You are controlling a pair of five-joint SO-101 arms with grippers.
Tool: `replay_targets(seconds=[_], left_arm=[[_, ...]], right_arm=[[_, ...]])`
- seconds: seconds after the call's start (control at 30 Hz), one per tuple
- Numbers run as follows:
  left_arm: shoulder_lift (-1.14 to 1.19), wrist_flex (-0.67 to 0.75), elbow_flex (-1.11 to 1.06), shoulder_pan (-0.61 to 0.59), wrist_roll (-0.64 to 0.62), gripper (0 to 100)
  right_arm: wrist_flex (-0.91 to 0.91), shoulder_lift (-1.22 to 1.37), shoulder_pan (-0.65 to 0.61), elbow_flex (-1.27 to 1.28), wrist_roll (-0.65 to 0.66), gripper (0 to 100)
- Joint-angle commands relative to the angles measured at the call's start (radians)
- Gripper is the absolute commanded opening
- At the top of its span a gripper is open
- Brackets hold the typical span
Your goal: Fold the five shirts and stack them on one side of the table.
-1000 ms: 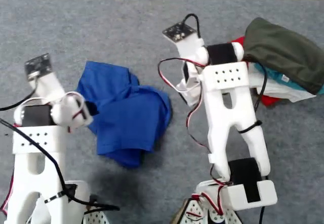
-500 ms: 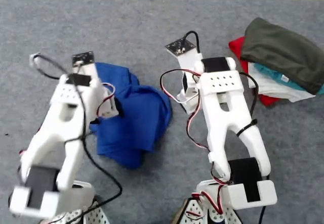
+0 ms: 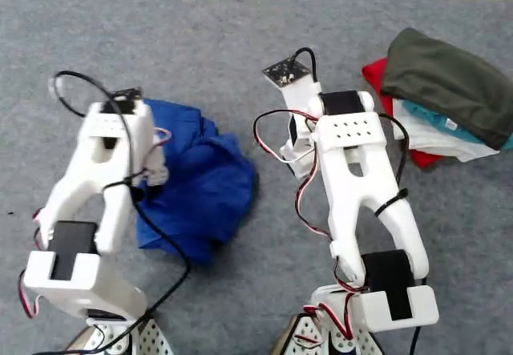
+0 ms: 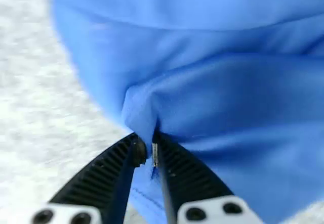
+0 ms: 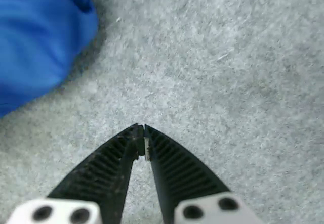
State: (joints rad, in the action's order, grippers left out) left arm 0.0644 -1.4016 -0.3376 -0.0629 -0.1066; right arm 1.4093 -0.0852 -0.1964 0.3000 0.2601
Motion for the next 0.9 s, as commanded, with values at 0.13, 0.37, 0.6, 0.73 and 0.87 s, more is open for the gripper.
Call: replay_targets(seconds=[0.13,0.37,0.6,0.73,0.87], left_arm=[[-0.239,-0.157,0.110,-0.261,0.295,2],[-0.418,-0.282,0.107,-0.459,0.503,2],[-0.507,-0.305,0.107,-0.669,0.621,2],[-0.507,-0.305,0.100,-0.740,0.640,2],[-0.513,-0.305,0.011,-0.746,0.640,2]], right_arm=[[-0.063,-0.008,-0.134,-0.131,0.003,7.1],[-0.054,0.317,-0.262,-0.515,-0.077,20.6],[0.038,0.769,-0.380,-1.053,-0.095,20.7],[0.077,1.024,-0.438,-1.388,-0.095,20.7],[0.087,1.256,-0.501,-1.681,-0.095,20.7]])
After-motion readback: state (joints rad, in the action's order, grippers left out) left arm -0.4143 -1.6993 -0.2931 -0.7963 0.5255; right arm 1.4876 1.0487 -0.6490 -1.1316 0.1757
